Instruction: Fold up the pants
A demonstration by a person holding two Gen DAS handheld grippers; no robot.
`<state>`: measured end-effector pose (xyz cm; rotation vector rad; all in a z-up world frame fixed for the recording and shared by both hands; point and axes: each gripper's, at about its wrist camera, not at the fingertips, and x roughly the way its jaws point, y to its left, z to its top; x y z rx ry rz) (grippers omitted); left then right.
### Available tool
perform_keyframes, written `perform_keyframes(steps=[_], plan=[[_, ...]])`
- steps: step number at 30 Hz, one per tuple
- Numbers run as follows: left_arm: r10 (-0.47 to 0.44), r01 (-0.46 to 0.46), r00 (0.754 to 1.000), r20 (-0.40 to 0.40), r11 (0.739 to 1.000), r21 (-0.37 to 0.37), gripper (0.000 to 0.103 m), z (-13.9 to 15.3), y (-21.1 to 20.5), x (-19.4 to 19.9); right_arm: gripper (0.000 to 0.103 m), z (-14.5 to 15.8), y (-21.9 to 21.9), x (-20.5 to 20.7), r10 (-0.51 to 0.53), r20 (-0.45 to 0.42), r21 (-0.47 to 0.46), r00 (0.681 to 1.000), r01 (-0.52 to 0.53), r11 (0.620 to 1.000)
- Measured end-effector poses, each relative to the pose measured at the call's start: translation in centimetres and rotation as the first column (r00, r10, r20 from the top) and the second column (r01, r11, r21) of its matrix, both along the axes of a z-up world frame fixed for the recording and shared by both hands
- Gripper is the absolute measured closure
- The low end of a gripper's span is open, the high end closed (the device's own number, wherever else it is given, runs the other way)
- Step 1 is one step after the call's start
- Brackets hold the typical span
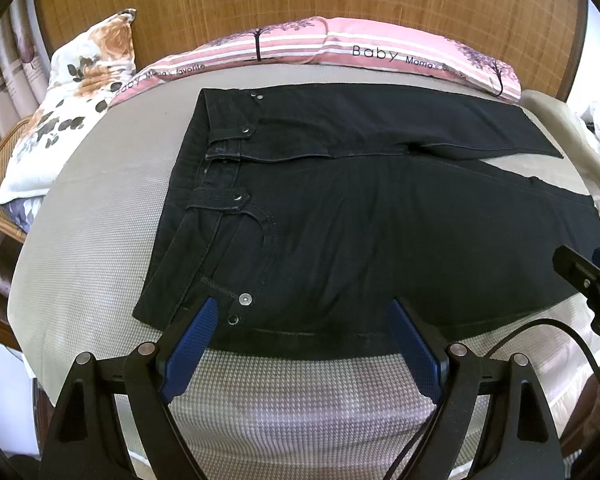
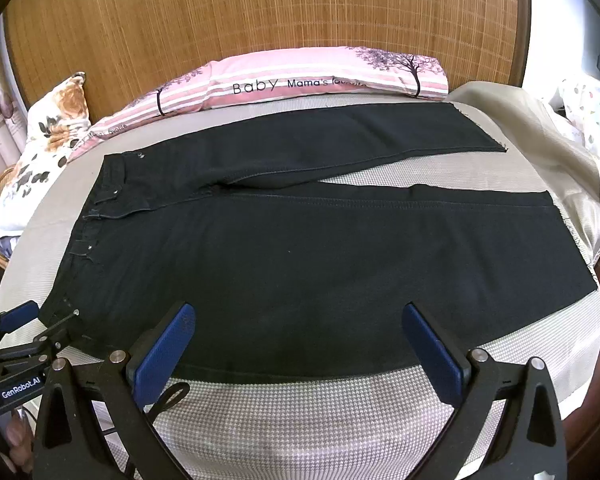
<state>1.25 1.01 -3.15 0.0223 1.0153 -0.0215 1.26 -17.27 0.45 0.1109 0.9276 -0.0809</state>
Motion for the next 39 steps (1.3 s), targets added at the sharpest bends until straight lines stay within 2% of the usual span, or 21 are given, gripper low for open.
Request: perform_keyframes(steps=[7, 14, 21, 25, 30, 37, 39], plan=[[0.001, -0.001, 1.0, -0.002, 1.0, 0.001, 0.016, -0.1, 0.2, 0.2, 0.0, 0.0, 0.0, 0.1, 0.003, 0.005, 0.005, 1.0, -0.003, 1.0], [0.003, -0.003, 1.0, 0.003, 1.0, -0.001, 0.016, -0.1, 0.6, 0.7, 0.0, 0.9, -0.4, 0.1, 0.014, 0.049, 0.043, 0.999, -0.017, 0.999], [0.001, 0.002, 0.999, 0.051, 0.999, -0.044, 0.016, 1.7, 2.6, 2.8, 0.0, 2.3, -1.4, 0.9, 0.014, 0.102, 0.084, 0.995, -0.022, 0.996], [0.001, 0.005, 0.997, 0.08, 0.996, -0.084, 0.016, 3.3, 4.7, 5.4, 0.0, 2.7, -1.4, 2.2, 0.038, 0.11, 0.087, 0.993, -0.048, 0.995], [-0.011, 0.019, 0.996, 0.086, 0.995, -0.097, 0.016, 4.3, 7.0, 9.8, 0.0, 2.9, -0.8, 5.1, 0.098, 0.094, 0.093, 0.991, -0.107, 0.99], [0.011, -0.006, 1.0, 0.023, 0.979, -0.206, 0.018, 3.1, 10.6, 17.6, 0.0, 2.6, -0.5, 11.3, 0.129, 0.055, 0.134, 0.99, -0.135, 0.982], [0.018, -0.019, 1.0, -0.005, 0.967, -0.254, 0.028, 2.1, 11.6, 19.8, 0.0, 2.1, -0.2, 13.0, 0.132, 0.039, 0.149, 0.99, -0.137, 0.979]])
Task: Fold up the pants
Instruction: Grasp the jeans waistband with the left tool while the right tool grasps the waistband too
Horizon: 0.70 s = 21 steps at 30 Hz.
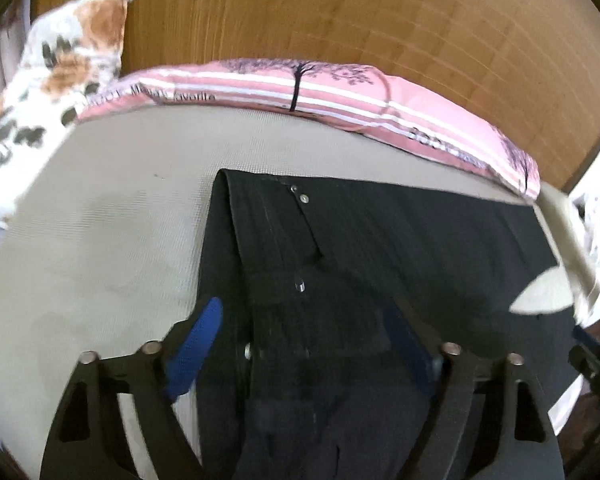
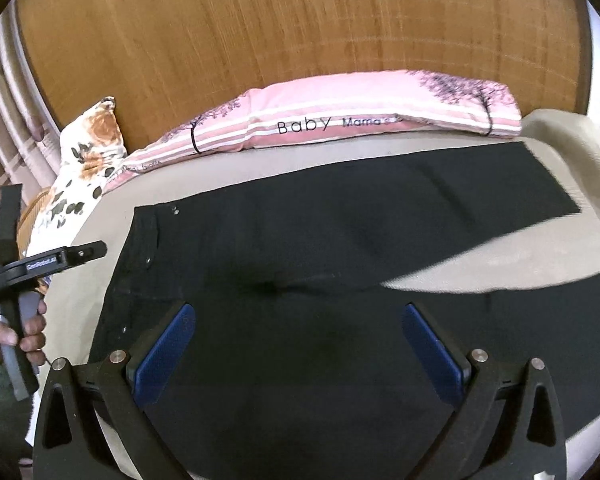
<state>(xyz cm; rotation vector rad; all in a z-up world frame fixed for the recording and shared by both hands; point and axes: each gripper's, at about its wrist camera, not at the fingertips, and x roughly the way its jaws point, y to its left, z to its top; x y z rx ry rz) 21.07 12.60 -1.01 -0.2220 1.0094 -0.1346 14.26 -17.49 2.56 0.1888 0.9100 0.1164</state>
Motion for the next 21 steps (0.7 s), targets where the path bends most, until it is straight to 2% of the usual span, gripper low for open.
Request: perform_keyframes(steps=[1, 6, 7, 13, 21], plan=[[0.004, -0.005, 1.0, -0.016, 1.0, -0.031, 0.029, -0.6, 0.5, 1.2, 0.0, -0.3, 0.1, 0.9, -0.001, -0.012, 0.0, 1.0, 0.001, 1.0], [0.038, -0.047, 0.996, -0.078, 0.991, -0.127, 0.054, -3.7, 2.9, 5.2, 0.0, -2.1, 1.0, 5.4, 0.007, -0.059, 0.029, 0.998, -0.005, 1.0], [0.046, -0.059, 0.995, -0.089, 0.988, -0.145, 0.056, -4.4, 3.5, 6.0, 0.0, -2.3, 1.2, 6.0, 0.01, -0.064, 0.03, 0.998, -0.008, 1.0], [0.061, -0.08, 0.992, -0.11, 0.98, -0.18, 0.059, -6.5, 5.3, 9.0, 0.0, -3.8, 2.8, 9.4, 0.046, -0.088, 0.008, 0.995, -0.045, 0.999], [-0.022, -0.009, 0.994, -0.106, 0.959, -0.282, 0.06, -7.7, 5.7, 11.7, 0.0, -5.2, 3.8, 12.9, 0.07, -0.104, 0.006, 0.992, -0.07, 0.998]])
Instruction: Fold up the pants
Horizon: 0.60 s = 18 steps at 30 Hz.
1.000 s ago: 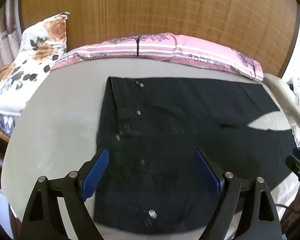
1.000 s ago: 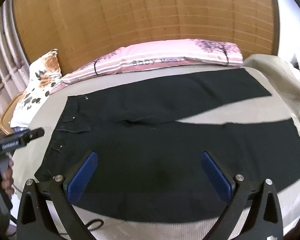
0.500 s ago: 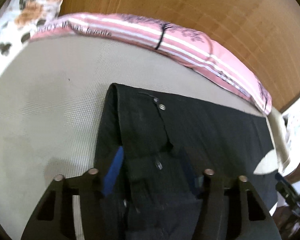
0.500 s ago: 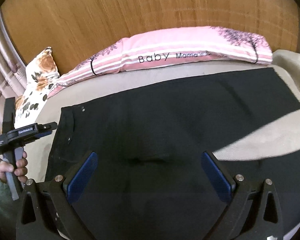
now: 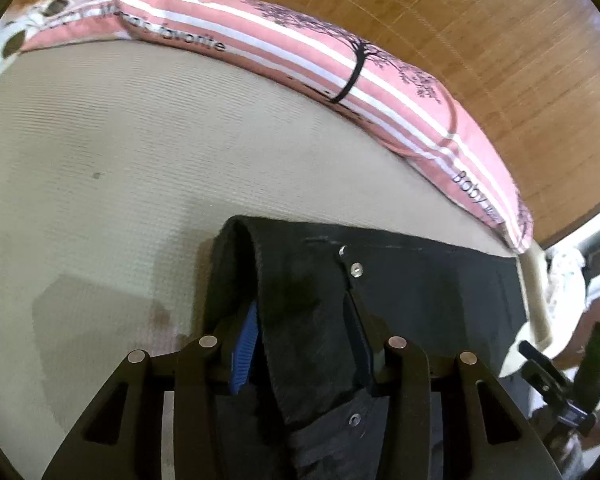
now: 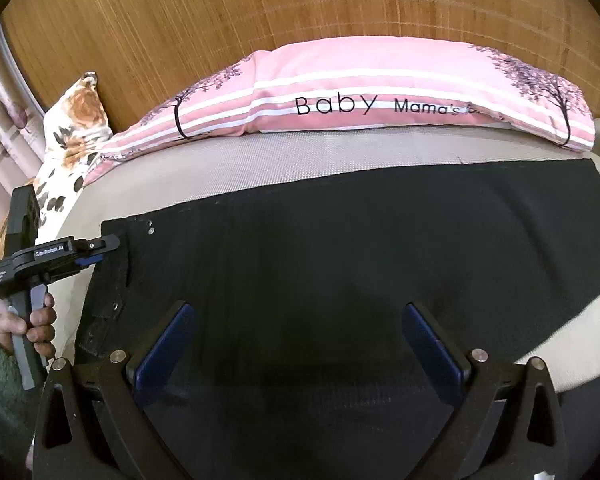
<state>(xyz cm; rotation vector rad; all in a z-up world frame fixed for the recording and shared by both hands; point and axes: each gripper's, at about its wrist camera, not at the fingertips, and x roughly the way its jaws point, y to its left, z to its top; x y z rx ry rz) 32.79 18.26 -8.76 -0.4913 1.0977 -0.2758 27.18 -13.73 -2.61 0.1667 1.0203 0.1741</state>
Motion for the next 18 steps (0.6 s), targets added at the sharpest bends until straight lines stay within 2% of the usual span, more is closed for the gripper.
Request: perform_keyframes(steps=[5, 9, 15, 16, 18], plan=[[-0.014, 0.011, 1.0, -0.023, 0.993, -0.117, 0.06, -1.0, 0.4, 2.0, 0.0, -0.7, 0.1, 1.5, 0.007, -0.005, 0.005, 1.0, -0.007, 1.0], [-0.026, 0.023, 1.0, -0.015, 0.988, -0.154, 0.06, -0.9, 0.4, 3.4, 0.0, -0.8, -0.1, 3.2, 0.051, 0.001, 0.006, 0.999, -0.051, 0.999], [0.025, -0.03, 0.999, -0.026, 0.98, -0.199, 0.061, -1.3, 0.7, 4.2, 0.0, -1.1, -1.7, 6.6, 0.124, -0.018, 0.027, 0.992, -0.123, 0.992], [0.034, -0.038, 0.999, -0.025, 0.98, -0.194, 0.064, -1.2, 0.8, 4.0, 0.0, -1.2, -2.1, 7.3, 0.128, -0.025, 0.016, 0.991, -0.128, 0.992], [0.062, -0.064, 0.998, -0.021, 0.99, -0.127, 0.091, -1.0, 0.6, 3.8, 0.0, -1.5, -2.9, 8.3, 0.139, -0.039, -0.001, 0.989, -0.139, 0.99]])
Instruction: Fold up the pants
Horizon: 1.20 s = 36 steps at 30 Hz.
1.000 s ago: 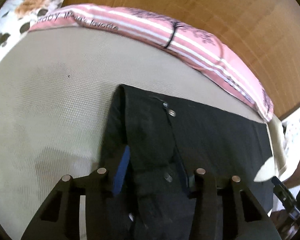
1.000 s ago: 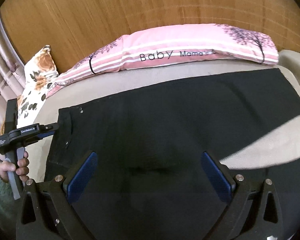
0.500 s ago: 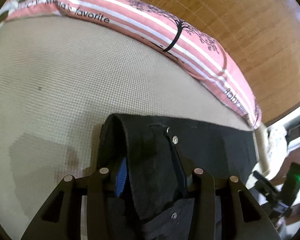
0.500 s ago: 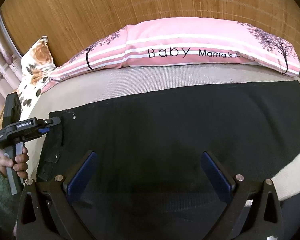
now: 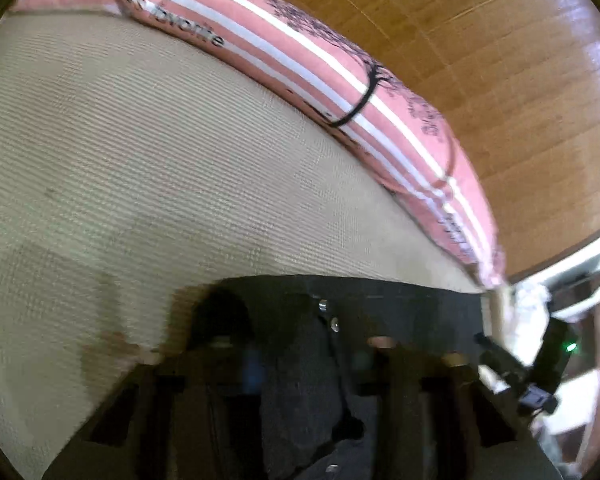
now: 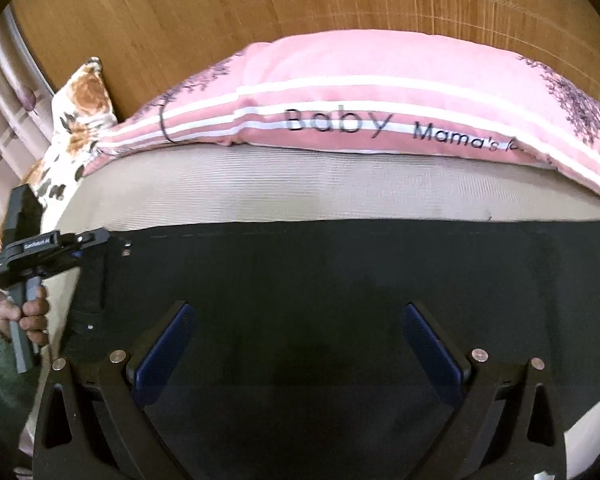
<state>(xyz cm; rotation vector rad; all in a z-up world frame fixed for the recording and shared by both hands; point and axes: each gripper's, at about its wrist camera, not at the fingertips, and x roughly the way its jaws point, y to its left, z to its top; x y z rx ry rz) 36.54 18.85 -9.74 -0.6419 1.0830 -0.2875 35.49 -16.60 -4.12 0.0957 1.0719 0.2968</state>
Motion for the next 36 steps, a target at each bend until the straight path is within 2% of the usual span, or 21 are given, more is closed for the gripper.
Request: perform_keyframes(steps=[1, 2, 5, 8, 10, 11, 13, 16, 21, 24, 26, 31, 33, 35, 36], plan=[[0.01, -0.01, 1.0, -0.002, 1.0, 0.011, 0.091, 0.1, -0.1, -0.1, 0.0, -0.2, -0.5, 0.6, 0.008, -0.01, -0.016, 1.0, -0.008, 1.0], [0.024, -0.024, 1.0, 0.009, 1.0, -0.014, 0.092, 0.3, 0.0, -0.4, 0.0, -0.4, -1.0, 1.3, 0.023, -0.021, -0.031, 1.0, -0.023, 0.999], [0.037, -0.034, 0.996, 0.083, 0.999, -0.035, 0.093, 1.7, 0.0, -1.7, 0.0, -0.5, -2.1, 2.6, 0.072, -0.027, -0.071, 0.997, -0.073, 0.995], [0.024, -0.018, 0.988, 0.155, 0.999, -0.041, 0.095, 3.3, -0.8, -3.0, 0.0, -0.5, -2.9, 4.3, 0.155, -0.042, -0.11, 0.987, -0.159, 0.981], [0.021, -0.008, 0.98, 0.199, 0.998, -0.065, 0.095, 4.3, -1.2, -4.0, 0.0, -0.6, -3.2, 5.8, 0.239, -0.064, -0.132, 0.969, -0.246, 0.96], [0.016, -0.001, 0.977, 0.212, 0.998, -0.07, 0.095, 4.7, -1.3, -4.3, 0.004, -0.7, -3.3, 6.3, 0.266, -0.071, -0.133, 0.961, -0.273, 0.953], [0.0, 0.017, 0.971, 0.239, 0.998, -0.068, 0.095, 5.5, -1.6, -4.9, 0.014, -0.9, -3.5, 7.8, 0.348, -0.108, -0.116, 0.931, -0.36, 0.926], [-0.025, 0.047, 0.964, 0.266, 0.996, -0.078, 0.095, 6.5, -1.9, -5.4, 0.022, -1.4, -3.6, 9.5, 0.427, -0.152, -0.103, 0.891, -0.444, 0.89], [-0.044, 0.083, 0.95, 0.309, 0.99, -0.112, 0.095, 8.0, -1.9, -6.3, 0.028, -2.1, -2.8, 11.4, 0.536, -0.199, -0.046, 0.821, -0.554, 0.831], [-0.041, 0.089, 0.946, 0.322, 0.986, -0.137, 0.095, 8.8, -1.5, -6.7, 0.032, -2.5, -1.8, 11.9, 0.613, -0.212, 0.009, 0.761, -0.625, 0.78], [-0.034, 0.084, 0.947, 0.319, 0.986, -0.143, 0.095, 8.9, -1.2, -6.7, 0.035, -2.9, -1.1, 12.3, 0.653, -0.217, 0.039, 0.725, -0.662, 0.748], [-0.023, 0.073, 0.953, 0.303, 0.985, -0.156, 0.095, 9.0, -0.7, -6.6, 0.04, -3.7, 0.6, 13.1, 0.722, -0.201, 0.138, 0.662, -0.711, 0.69], [-0.023, 0.072, 0.953, 0.302, 0.985, -0.154, 0.095, 9.1, -0.6, -6.6, 0.045, -4.1, 1.2, 13.1, 0.744, -0.199, 0.166, 0.638, -0.726, 0.667], [-0.02, 0.066, 0.954, 0.299, 0.987, -0.143, 0.095, 9.2, -0.6, -6.5, 0.061, -4.8, 1.8, 13.0, 0.765, -0.218, 0.188, 0.606, -0.743, 0.642], [-0.02, 0.065, 0.955, 0.297, 0.988, -0.142, 0.095, 9.2, -0.5, -6.4, 0.063, -5.1, 1.3, 12.9, 0.773, -0.227, 0.188, 0.592, -0.752, 0.631]])
